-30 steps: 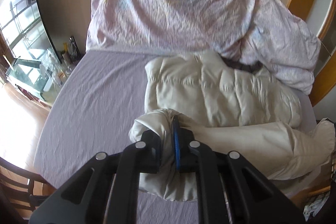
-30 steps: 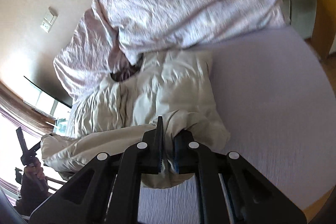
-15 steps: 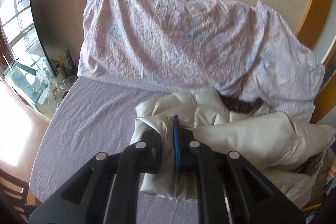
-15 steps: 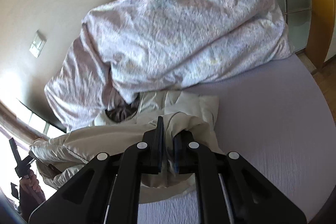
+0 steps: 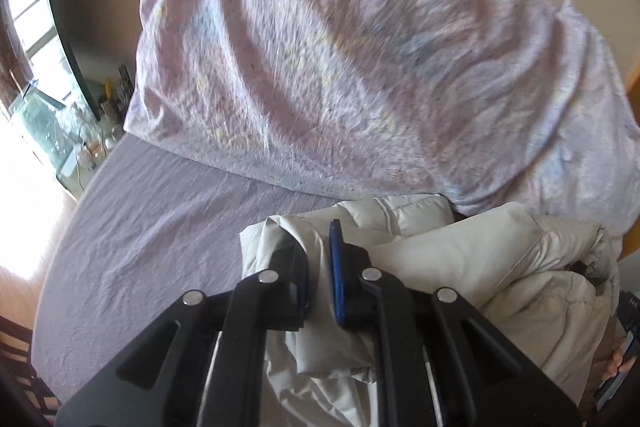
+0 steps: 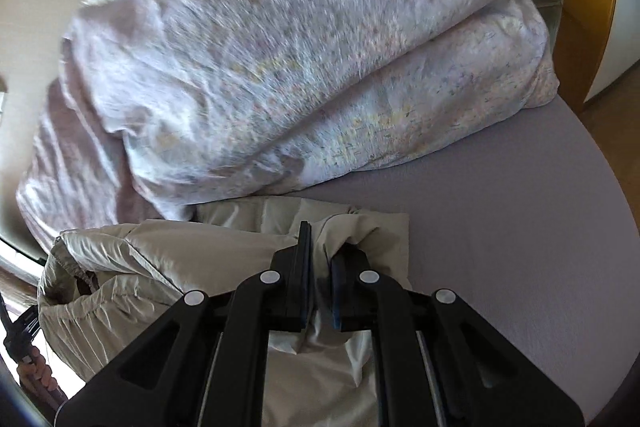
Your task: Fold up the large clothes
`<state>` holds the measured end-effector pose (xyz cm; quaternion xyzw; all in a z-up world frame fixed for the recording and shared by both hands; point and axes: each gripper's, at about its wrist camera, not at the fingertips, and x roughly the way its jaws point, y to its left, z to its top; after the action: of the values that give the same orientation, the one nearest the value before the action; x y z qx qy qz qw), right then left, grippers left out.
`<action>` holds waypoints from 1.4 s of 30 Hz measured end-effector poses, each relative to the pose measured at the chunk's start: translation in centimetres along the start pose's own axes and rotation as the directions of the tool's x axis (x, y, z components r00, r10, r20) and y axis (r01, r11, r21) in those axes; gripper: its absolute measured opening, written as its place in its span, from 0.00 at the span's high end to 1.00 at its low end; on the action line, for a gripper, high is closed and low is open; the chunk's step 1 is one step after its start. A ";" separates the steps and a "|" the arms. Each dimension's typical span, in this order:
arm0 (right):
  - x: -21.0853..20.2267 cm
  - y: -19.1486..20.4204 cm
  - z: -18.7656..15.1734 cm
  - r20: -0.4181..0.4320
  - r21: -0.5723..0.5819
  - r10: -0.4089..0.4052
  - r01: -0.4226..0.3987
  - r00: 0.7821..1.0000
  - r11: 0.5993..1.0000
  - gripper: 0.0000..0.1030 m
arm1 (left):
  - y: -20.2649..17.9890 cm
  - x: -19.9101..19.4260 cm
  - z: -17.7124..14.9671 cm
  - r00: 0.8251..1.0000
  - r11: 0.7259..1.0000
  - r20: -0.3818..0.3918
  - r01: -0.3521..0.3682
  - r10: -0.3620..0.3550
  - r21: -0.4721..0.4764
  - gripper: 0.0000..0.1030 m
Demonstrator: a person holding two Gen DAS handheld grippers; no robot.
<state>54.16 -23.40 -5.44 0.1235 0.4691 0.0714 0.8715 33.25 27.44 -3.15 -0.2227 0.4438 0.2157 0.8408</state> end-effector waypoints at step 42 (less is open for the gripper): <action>1.6 8.7 -2.5 -0.242 -0.041 0.220 -0.236 0.945 0.971 0.53 | -8.5 2.9 -2.0 1.000 0.982 -0.003 0.007 -0.006 0.189 0.20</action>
<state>52.91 -14.32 -5.62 0.1373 0.5491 0.2020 0.7993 38.19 19.92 -5.04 -0.1436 0.4626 0.1696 0.8583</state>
